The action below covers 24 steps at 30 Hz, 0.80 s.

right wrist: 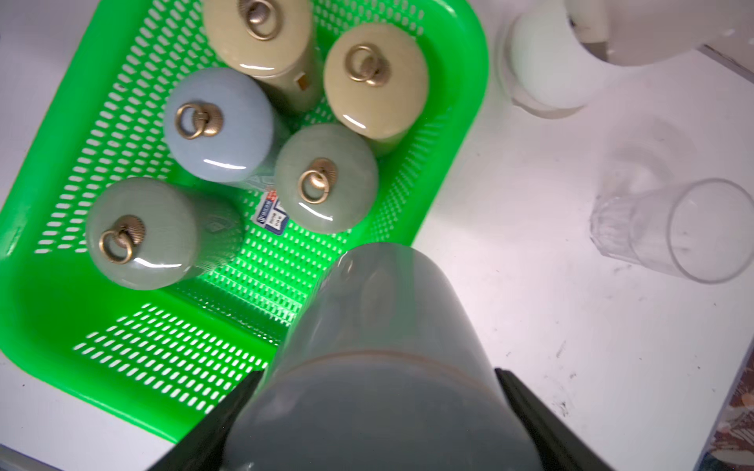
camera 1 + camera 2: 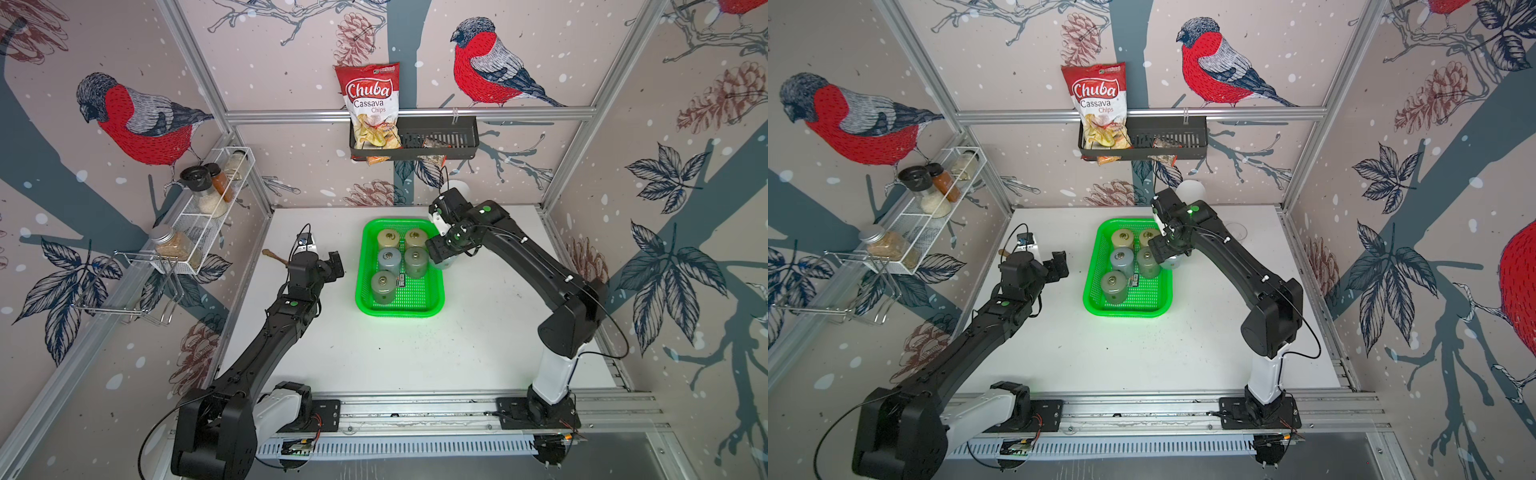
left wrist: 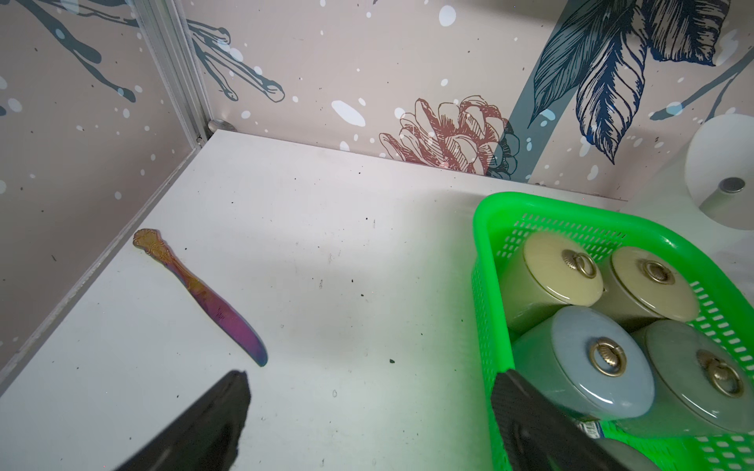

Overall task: Take the tea canister out of the basket
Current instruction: Place the tea canister at the center of the board.

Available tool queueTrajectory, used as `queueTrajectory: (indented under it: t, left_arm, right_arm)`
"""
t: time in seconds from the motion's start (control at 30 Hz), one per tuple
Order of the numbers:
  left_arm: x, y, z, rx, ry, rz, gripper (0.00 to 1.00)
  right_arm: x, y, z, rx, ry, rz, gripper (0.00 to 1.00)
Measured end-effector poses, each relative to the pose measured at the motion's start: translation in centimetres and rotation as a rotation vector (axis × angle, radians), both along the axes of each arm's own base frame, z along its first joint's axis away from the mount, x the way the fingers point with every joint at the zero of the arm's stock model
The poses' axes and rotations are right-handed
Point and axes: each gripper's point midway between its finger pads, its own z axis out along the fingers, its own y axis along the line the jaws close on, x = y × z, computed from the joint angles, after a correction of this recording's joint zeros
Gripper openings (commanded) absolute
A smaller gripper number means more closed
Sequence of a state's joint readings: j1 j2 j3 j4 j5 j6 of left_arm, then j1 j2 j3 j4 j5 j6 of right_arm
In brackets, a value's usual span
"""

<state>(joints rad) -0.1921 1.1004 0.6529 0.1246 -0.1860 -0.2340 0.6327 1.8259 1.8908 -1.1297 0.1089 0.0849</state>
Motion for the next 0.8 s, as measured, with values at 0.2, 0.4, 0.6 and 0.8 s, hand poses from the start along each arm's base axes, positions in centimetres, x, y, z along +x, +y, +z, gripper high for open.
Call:
queueTrajectory:
  t: [0.2,0.4,0.6,0.8]
  left_arm:
    - [0.1,-0.1,-0.1,-0.002,0.005,-0.003,0.97]
    - [0.1,-0.2,-0.2,-0.004,0.006,-0.004,0.97]
    - [0.4,-0.8,0.0,-0.014,0.007,-0.029,0.97]
    - [0.7,-1.0,-0.3,-0.013,0.016,-0.032,0.97]
  right_arm:
    - [0.6,-7.2,-1.6,-0.038,0.045,-0.176,0.00]
    - [0.4,-13.4,-6.6,-0.081,0.163,-0.322,0.00]
    - [1.4,-17.3,-10.0,-0.077,0.234,-0.429,0.00]
    - [2.9,-16.4,-10.5,-0.015,0.218,-0.419,0.00]
